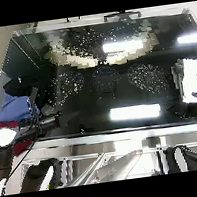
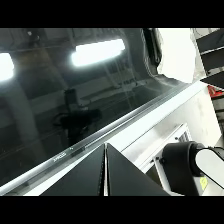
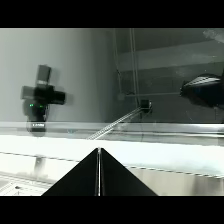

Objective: Fold the shirts.

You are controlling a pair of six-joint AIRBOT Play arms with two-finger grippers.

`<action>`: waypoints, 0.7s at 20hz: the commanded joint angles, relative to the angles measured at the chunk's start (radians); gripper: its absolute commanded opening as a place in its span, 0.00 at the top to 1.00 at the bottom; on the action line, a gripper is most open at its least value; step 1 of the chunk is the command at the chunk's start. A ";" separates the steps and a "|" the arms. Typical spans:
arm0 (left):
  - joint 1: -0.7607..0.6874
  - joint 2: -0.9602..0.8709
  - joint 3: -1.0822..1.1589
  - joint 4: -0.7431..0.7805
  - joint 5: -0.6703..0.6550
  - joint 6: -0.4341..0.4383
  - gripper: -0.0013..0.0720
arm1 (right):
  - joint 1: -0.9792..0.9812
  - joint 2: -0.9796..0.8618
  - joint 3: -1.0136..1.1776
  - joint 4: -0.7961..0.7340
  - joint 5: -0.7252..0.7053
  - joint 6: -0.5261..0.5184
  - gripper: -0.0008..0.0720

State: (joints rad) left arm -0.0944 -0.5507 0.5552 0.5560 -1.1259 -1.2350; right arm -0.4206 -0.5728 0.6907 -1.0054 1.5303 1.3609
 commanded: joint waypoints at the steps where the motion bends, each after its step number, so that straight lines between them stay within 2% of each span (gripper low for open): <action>1: -0.001 0.001 0.000 -0.001 0.000 0.000 0.95 | 0.000 0.001 0.000 0.000 0.000 0.000 0.96; 9: 0.000 0.001 0.003 0.006 0.008 0.000 0.95 | 0.000 0.001 0.000 0.000 0.000 0.000 0.96; 10: 0.000 0.000 0.026 0.053 0.014 0.000 0.97 | 0.000 0.001 0.000 0.000 0.000 0.000 0.96; 12: 0.023 -0.034 0.140 0.246 0.029 -0.037 0.97 | 0.000 0.001 0.000 0.000 0.000 0.000 0.96; 13: 0.055 -0.068 0.214 0.336 0.029 -0.039 0.71 | 0.000 0.001 0.000 0.000 0.000 0.000 0.96; 14: 0.097 -0.111 0.294 0.418 0.029 -0.044 0.29 | 0.000 0.001 0.000 0.000 0.000 0.000 0.96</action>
State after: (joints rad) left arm -0.0555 -0.5983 0.7029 0.7471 -1.1088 -1.2575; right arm -0.4206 -0.5728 0.6907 -1.0054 1.5307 1.3613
